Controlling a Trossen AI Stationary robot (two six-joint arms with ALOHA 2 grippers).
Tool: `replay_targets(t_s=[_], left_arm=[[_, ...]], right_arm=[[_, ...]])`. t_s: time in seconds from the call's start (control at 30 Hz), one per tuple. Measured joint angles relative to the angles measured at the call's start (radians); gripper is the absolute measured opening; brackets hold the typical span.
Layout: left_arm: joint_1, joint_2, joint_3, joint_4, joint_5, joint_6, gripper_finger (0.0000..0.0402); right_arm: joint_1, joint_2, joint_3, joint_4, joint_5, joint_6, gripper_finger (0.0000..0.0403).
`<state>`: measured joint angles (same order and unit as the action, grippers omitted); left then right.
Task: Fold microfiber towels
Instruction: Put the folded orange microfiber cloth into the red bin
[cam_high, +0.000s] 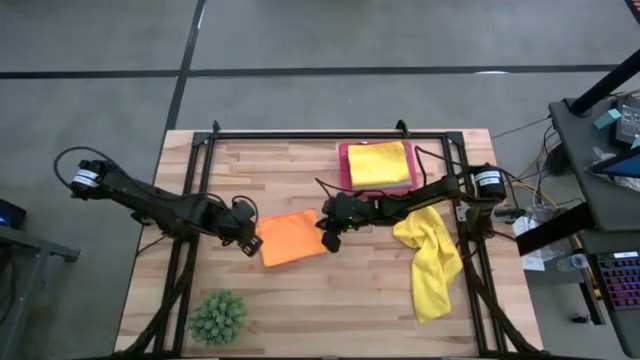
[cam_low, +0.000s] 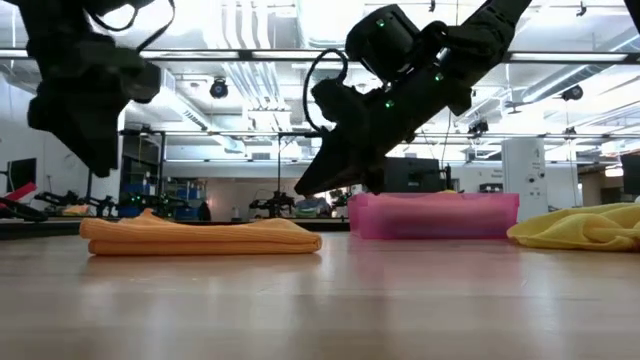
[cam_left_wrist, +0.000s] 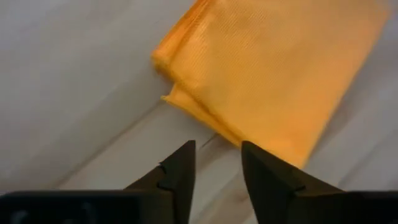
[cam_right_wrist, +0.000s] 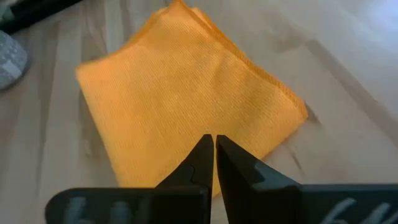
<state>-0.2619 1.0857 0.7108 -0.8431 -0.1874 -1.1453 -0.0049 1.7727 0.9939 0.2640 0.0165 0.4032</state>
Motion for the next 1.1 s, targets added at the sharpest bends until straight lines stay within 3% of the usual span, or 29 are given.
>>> replay_targets(t_s=[0.2,0.3,0.43,0.73,1.1], left_arm=[[0.0,-0.029,-0.059,0.098,-0.001,-0.179,0.0197],[0.0,0.0,-0.108,0.137,-0.004,-0.285,0.024],[0.0,0.065,-0.156,0.244,-0.004,-0.313,0.0278],[0.0,0.23,-0.162,0.425,-0.004,-0.304,0.0288],[-0.001,0.279,-0.153,0.51,-0.046,-0.279,0.0288]], right_arm=[[0.0,-0.003,-0.001,-0.037,-0.048,0.111,0.0034],[0.0,-0.003,0.0,-0.05,-0.044,0.136,0.0073],[0.0,-0.003,0.0,-0.051,-0.032,0.172,0.0139],[0.0,0.016,-0.001,-0.063,0.02,0.181,0.0254],[0.0,0.074,-0.001,0.038,0.021,0.181,0.0283]])
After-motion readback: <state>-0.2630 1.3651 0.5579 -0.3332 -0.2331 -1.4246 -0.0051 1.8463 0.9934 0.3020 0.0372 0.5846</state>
